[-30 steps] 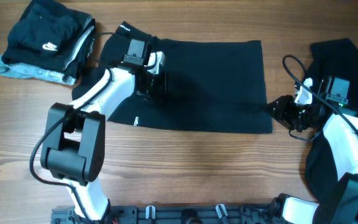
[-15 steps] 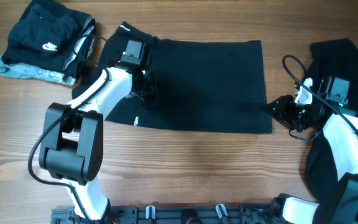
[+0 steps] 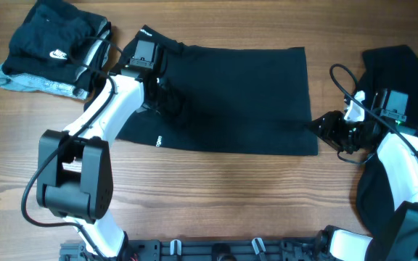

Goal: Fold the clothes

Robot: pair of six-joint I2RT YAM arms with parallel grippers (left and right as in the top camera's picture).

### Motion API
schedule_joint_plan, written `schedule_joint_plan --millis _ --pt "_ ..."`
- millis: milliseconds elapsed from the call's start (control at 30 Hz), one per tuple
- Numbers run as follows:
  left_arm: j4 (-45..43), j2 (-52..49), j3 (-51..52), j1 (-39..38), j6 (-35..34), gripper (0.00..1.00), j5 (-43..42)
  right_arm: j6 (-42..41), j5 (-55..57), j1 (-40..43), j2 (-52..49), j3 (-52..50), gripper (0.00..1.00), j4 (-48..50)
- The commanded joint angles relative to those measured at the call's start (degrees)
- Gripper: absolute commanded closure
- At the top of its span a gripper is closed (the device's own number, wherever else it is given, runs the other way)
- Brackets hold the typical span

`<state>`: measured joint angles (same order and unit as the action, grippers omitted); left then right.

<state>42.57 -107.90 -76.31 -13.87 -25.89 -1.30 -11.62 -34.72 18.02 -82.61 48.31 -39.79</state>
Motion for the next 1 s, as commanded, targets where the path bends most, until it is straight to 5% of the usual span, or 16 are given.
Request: schedule_joint_plan --millis 0,67,333,667,867,900,967 --pt "0.6 -3.2 -0.5 -1.7 -0.1 0.69 -1.5 1.1 -0.7 -0.3 -0.4 0.7 0.60 0.1" --pt "0.6 -3.7 -0.5 -2.8 -0.1 0.77 -1.6 1.1 -0.7 -0.3 -0.4 0.7 0.61 0.0" --pt "-1.7 -4.1 -0.8 -2.7 -0.1 0.62 -0.2 1.1 -0.7 -0.3 -0.4 0.7 0.61 -0.1" --pt "4.9 -0.8 -2.7 -0.9 -2.1 0.58 3.7 1.1 -0.7 -0.3 -0.4 0.7 0.60 0.0" --pt "-2.1 -0.9 4.3 -0.6 -4.6 0.60 -2.6 1.0 -0.7 -0.3 -0.4 0.7 0.60 0.0" --pt "-2.1 -0.9 4.3 -0.7 -4.6 0.67 -2.5 1.0 -0.7 -0.3 -0.4 0.7 0.60 0.0" --pt "-2.3 -0.9 4.3 -1.1 -4.6 0.96 -3.9 1.0 -0.7 -0.3 -0.4 0.7 0.60 -0.1"
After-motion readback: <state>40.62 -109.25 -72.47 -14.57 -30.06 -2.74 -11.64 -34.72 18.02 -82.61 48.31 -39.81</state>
